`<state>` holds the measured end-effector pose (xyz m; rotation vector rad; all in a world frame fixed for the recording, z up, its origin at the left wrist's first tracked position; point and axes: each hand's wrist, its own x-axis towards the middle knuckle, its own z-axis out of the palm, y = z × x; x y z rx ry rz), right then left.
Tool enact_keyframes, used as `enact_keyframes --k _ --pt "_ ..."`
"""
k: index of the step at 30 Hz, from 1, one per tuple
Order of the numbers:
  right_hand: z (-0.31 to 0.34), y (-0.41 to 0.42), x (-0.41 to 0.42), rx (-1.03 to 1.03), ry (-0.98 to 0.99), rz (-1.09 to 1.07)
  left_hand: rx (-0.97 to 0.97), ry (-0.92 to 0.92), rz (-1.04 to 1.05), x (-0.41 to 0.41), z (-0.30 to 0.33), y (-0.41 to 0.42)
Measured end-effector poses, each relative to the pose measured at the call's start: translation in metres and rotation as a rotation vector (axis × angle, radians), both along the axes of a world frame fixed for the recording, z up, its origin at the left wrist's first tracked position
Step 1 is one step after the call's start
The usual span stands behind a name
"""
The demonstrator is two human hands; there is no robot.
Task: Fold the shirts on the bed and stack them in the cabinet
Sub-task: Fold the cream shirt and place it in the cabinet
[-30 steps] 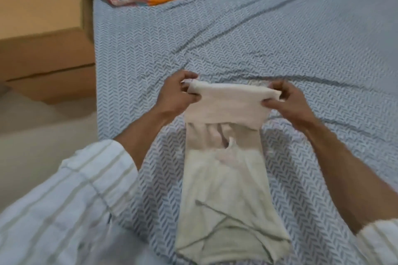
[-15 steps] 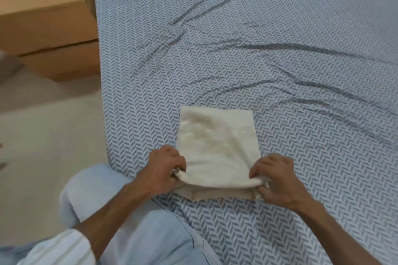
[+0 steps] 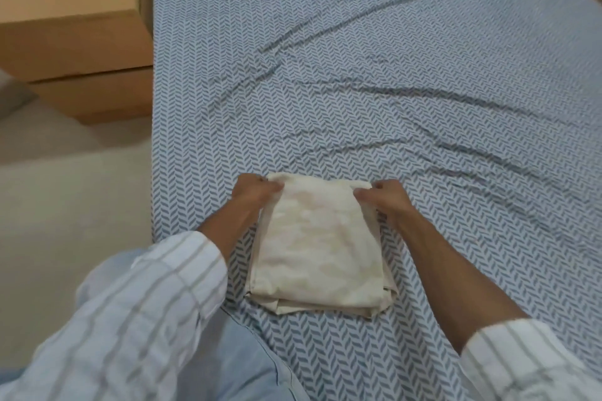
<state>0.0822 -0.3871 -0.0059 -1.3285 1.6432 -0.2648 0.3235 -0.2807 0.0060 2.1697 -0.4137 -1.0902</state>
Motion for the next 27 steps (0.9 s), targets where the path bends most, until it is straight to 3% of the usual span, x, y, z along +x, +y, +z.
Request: enact_keyframes --k 3,7,11,15,20,24,27 --pt "-0.005 -0.007 0.003 -0.034 -0.058 -0.113 0.012 -0.069 0.046 0.005 -0.011 -0.012" --pt "-0.003 0.012 -0.004 -0.100 -0.032 0.018 0.020 -0.164 -0.109 -0.002 -0.010 0.002" --pt "0.011 0.037 -0.014 0.099 -0.137 0.193 0.086 -0.012 -0.315 -0.003 -0.003 0.027" --pt "0.023 0.039 -0.013 0.282 -0.113 0.343 0.071 0.160 -0.356 -0.004 0.013 0.037" --pt "0.074 0.026 -0.001 0.111 -0.311 0.360 -0.215 0.280 -0.327 0.020 0.062 0.045" --pt "0.125 0.016 0.009 -0.186 -0.355 0.448 -0.453 0.034 -0.330 0.038 0.116 0.052" --pt "0.137 0.030 0.013 -0.339 -0.255 0.538 -0.548 -0.218 -0.418 0.044 0.128 0.073"
